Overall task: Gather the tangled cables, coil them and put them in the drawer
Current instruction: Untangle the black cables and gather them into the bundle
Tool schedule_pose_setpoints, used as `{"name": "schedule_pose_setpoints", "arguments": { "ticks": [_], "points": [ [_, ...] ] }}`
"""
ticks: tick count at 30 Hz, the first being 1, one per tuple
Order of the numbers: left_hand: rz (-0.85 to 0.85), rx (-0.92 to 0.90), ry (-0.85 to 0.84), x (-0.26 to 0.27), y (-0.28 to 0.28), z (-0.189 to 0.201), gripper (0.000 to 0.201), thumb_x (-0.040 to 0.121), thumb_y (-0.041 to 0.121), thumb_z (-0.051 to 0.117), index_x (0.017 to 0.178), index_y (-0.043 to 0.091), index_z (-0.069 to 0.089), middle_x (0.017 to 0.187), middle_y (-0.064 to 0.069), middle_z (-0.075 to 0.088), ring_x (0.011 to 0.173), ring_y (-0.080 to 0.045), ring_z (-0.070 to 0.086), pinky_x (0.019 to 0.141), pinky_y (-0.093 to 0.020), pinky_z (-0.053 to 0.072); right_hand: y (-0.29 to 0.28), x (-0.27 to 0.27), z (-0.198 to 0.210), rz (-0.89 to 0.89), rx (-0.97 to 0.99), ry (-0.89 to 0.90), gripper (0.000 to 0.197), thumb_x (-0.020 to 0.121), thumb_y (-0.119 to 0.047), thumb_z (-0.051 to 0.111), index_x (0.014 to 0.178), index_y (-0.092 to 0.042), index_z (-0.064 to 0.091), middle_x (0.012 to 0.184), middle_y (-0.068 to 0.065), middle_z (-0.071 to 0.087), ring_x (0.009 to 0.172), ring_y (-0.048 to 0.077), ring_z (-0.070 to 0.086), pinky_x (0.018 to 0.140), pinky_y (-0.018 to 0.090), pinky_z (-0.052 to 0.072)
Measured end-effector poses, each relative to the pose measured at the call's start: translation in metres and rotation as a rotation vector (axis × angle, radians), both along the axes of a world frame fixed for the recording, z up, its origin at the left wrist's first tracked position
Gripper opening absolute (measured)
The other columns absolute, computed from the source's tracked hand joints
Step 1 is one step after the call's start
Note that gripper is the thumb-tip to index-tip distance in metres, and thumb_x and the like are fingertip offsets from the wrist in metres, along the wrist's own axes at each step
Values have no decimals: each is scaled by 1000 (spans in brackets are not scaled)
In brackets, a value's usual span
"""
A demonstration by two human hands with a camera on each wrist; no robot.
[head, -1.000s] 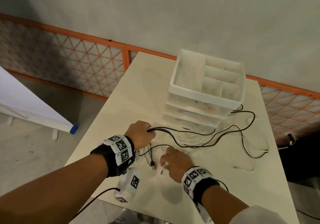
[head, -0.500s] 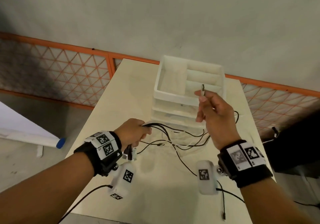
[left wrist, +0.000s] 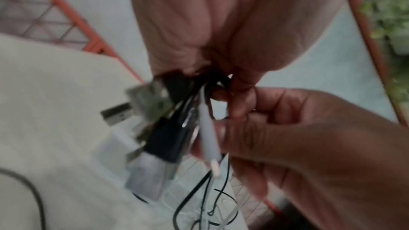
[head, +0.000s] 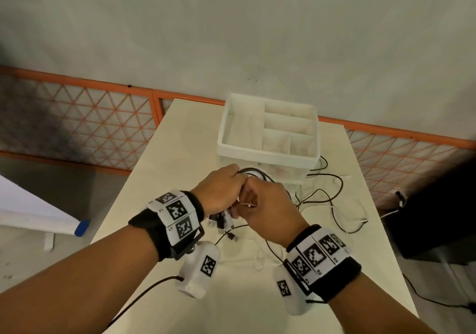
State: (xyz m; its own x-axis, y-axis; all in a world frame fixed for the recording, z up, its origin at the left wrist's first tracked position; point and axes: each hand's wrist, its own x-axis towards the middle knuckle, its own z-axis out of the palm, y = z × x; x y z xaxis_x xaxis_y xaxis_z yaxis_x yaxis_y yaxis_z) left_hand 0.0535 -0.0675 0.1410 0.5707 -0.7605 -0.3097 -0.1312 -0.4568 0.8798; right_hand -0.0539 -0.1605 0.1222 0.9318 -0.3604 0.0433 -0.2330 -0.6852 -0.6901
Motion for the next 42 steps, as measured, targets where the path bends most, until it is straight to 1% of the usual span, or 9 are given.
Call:
{"name": "schedule_pose_setpoints", "arguments": {
  "ticks": [5,8,11,17,24,32,35,38,42],
  "points": [
    [0,51,-32,2,3,4,26,97,30,50,78,12,48,66,-5,50,45,-16,38,44,-25,31,-25,-11,3,-149,282,-56,15,85,-11,74,82,-11,59,67,17,64,54,15,58,49,22,49],
    [55,-54,49,11,10,15,31,88,35,69,75,13,51,58,1,39,42,-12,30,40,-23,27,-54,-32,-31,-267,143,130,8,91,-22,66,84,-18,64,67,-2,70,65,14,69,67,33,58],
    [46,-100,-25,17,15,17,30,82,35,76,78,11,58,53,6,42,39,-8,33,43,-23,31,-67,-53,-58,-340,106,401,31,95,-39,58,73,-21,70,73,-4,75,74,15,70,77,35,58],
    [78,187,-372,16,11,-15,43,94,45,55,84,5,65,62,-1,52,55,-17,46,53,-30,34,-69,-40,2,-409,343,-7,31,90,-26,70,66,-8,64,56,8,65,49,24,58,48,29,44],
    [401,-28,-19,21,14,-15,32,94,31,61,76,5,59,43,5,34,39,-15,28,46,-27,30,-95,-58,-3,-456,-54,213,31,77,-22,80,53,-18,61,61,-4,64,61,12,59,55,21,42],
    [439,-75,51,23,16,-6,27,94,26,61,76,7,55,54,-3,32,45,-18,27,42,-23,28,-120,-80,-52,-690,-48,289,24,88,-43,68,72,-26,64,85,2,70,95,30,63,76,31,45],
    [480,-56,57,28,22,-10,28,94,25,60,74,7,56,55,-5,35,45,-19,29,43,-24,30,-126,-95,-48,-717,20,213,29,86,-52,69,76,-26,66,67,-3,68,79,22,62,73,31,45],
    [505,-3,59,26,24,-15,30,94,27,60,70,10,55,55,-5,37,43,-21,33,42,-23,31,-125,-100,-34,-703,356,-65,28,83,-46,76,80,-19,73,50,-10,57,49,15,44,54,26,32],
    [435,52,70,13,18,-20,30,95,30,57,74,9,53,54,-4,35,43,-19,32,36,-20,30,-114,-95,-10,-575,602,-341,13,91,-24,71,100,-17,76,64,4,65,50,16,32,47,26,25]
  ]
}}
